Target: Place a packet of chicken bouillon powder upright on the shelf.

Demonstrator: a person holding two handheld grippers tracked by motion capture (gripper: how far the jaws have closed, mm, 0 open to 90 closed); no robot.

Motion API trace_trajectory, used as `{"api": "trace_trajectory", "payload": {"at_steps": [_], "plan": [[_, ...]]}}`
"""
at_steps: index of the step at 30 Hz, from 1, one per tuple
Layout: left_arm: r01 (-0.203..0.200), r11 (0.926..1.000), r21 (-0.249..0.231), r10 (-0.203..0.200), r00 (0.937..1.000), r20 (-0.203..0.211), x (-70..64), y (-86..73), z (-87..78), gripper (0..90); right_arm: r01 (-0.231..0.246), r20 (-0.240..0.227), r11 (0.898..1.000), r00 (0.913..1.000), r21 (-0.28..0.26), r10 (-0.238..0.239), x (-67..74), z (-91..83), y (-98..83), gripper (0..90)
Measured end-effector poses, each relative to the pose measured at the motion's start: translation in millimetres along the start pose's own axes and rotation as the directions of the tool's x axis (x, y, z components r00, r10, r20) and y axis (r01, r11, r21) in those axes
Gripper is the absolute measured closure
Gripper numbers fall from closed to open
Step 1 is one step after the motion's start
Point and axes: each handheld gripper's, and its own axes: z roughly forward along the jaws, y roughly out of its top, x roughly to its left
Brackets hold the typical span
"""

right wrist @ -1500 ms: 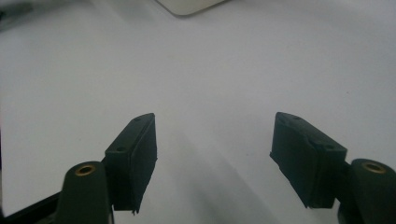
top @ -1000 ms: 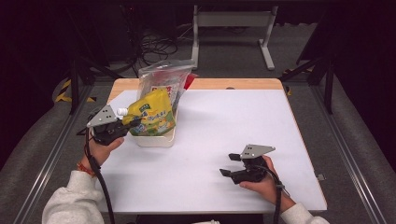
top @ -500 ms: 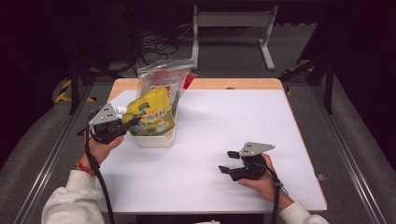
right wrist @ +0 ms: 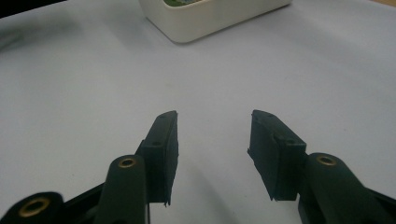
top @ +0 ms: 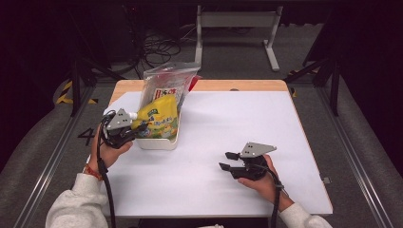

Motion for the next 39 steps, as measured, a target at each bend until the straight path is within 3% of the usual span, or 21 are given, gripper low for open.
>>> {"api": "trace_trajectory", "payload": {"at_steps": [5, 11, 14, 15, 20, 27, 29, 35, 39], "plan": [[0.053, 0.9985, -0.014, -0.053, 0.9986, -0.002, 6.7, -10.9, 4.3, 90.0, 0.005, -0.003, 1.0, 1.0, -0.009, -0.005, 0.2, -4.5, 0.0, 51.1], [0.057, 0.9973, -0.047, -0.057, 0.9984, 0.005, 4.3, -17.5, 3.0, 89.8, 0.014, -0.003, 1.0, 0.9999, -0.011, -0.014, 1.9, -5.9, 0.5, 50.7], [0.048, 0.9973, -0.055, -0.049, 0.9987, -0.011, 1.8, -21.2, 3.3, 88.6, 0.016, -0.003, 1.0, 0.9999, -0.007, -0.016, 2.4, -5.9, 0.4, 50.4], [0.046, 0.9973, -0.058, -0.048, 0.9983, -0.033, 1.0, -23.6, 3.1, 84.7, 0.02, -0.004, 1.0, 0.9998, -0.007, -0.02, 2.7, -6.1, 0.2, 50.2], [0.097, 0.9903, -0.1, -0.101, 0.994, -0.042, 4.3, -29.8, -1.5, 76.0, 0.03, 0.0, 1.0, 0.9996, 0.001, -0.03, 3.2, -6.0, -0.2, 50.2], [0.107, 0.9846, -0.138, -0.117, 0.991, -0.066, 3.2, -36.3, -8.2, 68.5, 0.039, 0.004, 0.999, 0.9992, 0.005, -0.039, 4.1, -6.6, -0.6, 49.7], [0.113, 0.9842, -0.137, -0.121, 0.9913, -0.052, 3.0, -38.0, -8.3, 67.6, 0.039, 0.005, 0.999, 0.9992, 0.004, -0.039, 3.6, -7.1, -0.9, 49.0], [0.094, 0.9889, -0.115, -0.102, 0.9929, -0.062, -2.5, -39.5, -4.4, 66.5, 0.039, 0.012, 0.999, 0.9992, 0.005, -0.039, 2.5, -8.8, -1.4, 48.5], [0.092, 0.9878, -0.125, -0.101, 0.9928, -0.065, -8.0, -40.5, -5.0, 62.4, 0.046, 0.016, 0.999, 0.9988, 0.004, -0.046, 2.4, -9.7, -1.0, 48.4]]}}
